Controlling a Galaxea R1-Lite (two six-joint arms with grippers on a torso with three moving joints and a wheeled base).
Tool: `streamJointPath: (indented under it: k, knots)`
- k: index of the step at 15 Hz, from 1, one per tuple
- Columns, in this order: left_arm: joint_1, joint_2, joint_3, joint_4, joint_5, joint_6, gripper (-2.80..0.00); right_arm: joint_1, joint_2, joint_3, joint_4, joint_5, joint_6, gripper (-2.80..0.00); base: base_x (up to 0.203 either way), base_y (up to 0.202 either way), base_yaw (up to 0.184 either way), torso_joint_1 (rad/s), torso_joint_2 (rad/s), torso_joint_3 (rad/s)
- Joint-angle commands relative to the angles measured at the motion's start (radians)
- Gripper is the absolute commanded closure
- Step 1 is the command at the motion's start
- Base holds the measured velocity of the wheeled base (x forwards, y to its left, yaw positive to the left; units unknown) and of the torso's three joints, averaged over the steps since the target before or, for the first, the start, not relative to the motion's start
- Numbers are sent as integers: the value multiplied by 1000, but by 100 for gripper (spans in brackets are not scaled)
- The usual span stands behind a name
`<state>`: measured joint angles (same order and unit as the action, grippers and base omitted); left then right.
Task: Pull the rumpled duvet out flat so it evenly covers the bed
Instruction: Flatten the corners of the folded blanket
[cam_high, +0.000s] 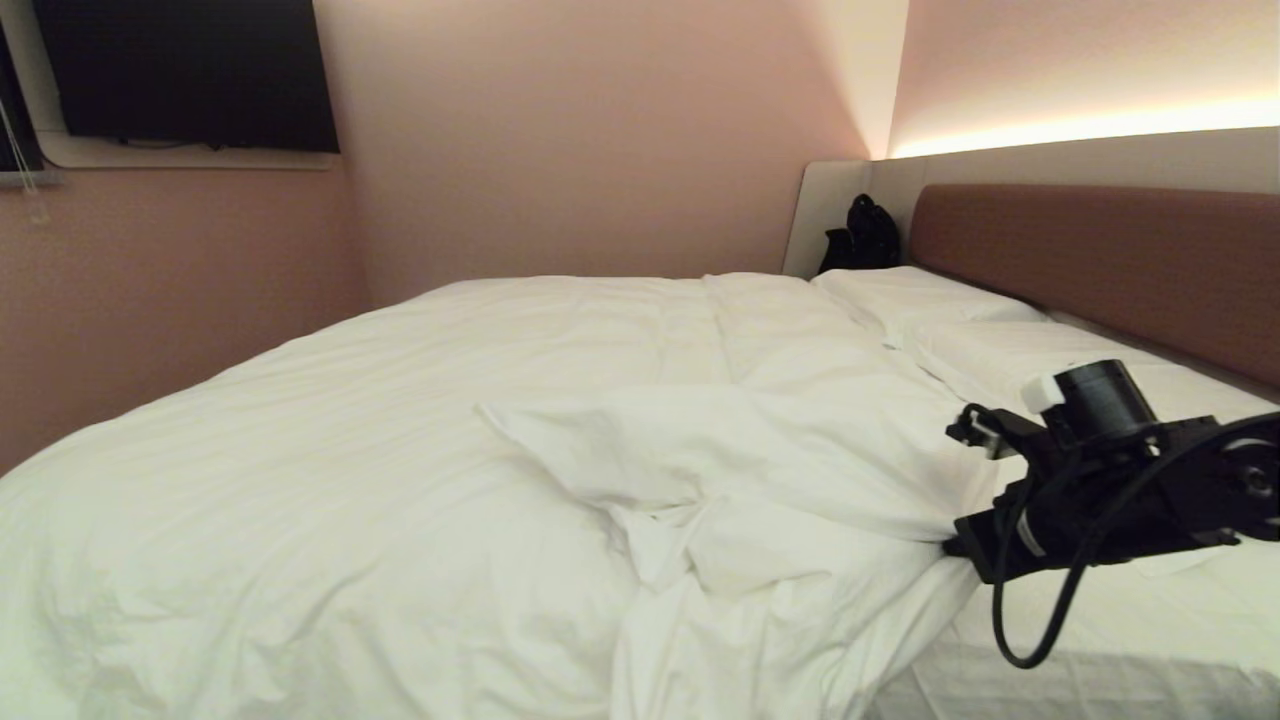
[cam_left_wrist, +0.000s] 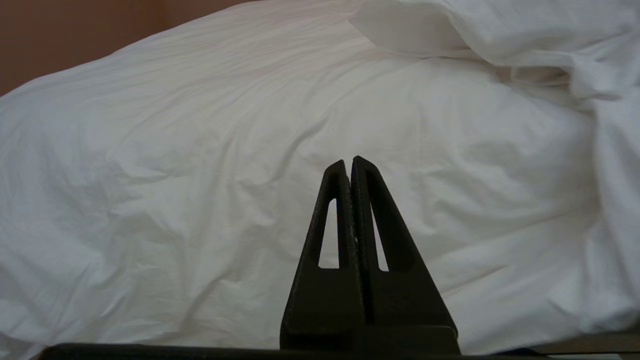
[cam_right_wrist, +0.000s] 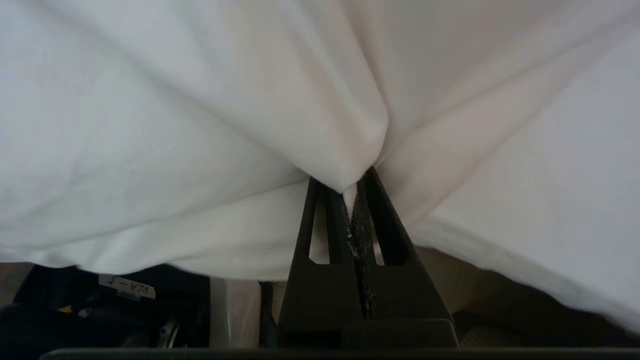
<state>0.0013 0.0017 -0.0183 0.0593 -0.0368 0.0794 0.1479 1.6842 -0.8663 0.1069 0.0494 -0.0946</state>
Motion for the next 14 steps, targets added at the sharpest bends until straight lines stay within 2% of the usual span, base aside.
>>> streamJointPath:
  k: [1, 5, 10, 11, 14]
  knots:
    - [0, 0, 0, 1, 0, 0, 0, -27, -161, 91, 1, -1, -7, 0, 0, 0, 0, 0, 0, 0]
    - [0, 0, 0, 1, 0, 0, 0, -44, -290, 225, 3, -2, -11, 0, 0, 0, 0, 0, 0, 0]
    - [0, 0, 0, 1, 0, 0, 0, -45, -290, 266, 2, 0, -8, 0, 0, 0, 0, 0, 0, 0]
    - [0, 0, 0, 1, 0, 0, 0, -45, -287, 271, 1, -1, -8, -280, 0, 0, 0, 0, 0, 0]
    - [0, 0, 0, 1, 0, 0, 0, -45, -274, 283, 1, 0, 2, -280, 0, 0, 0, 0, 0, 0]
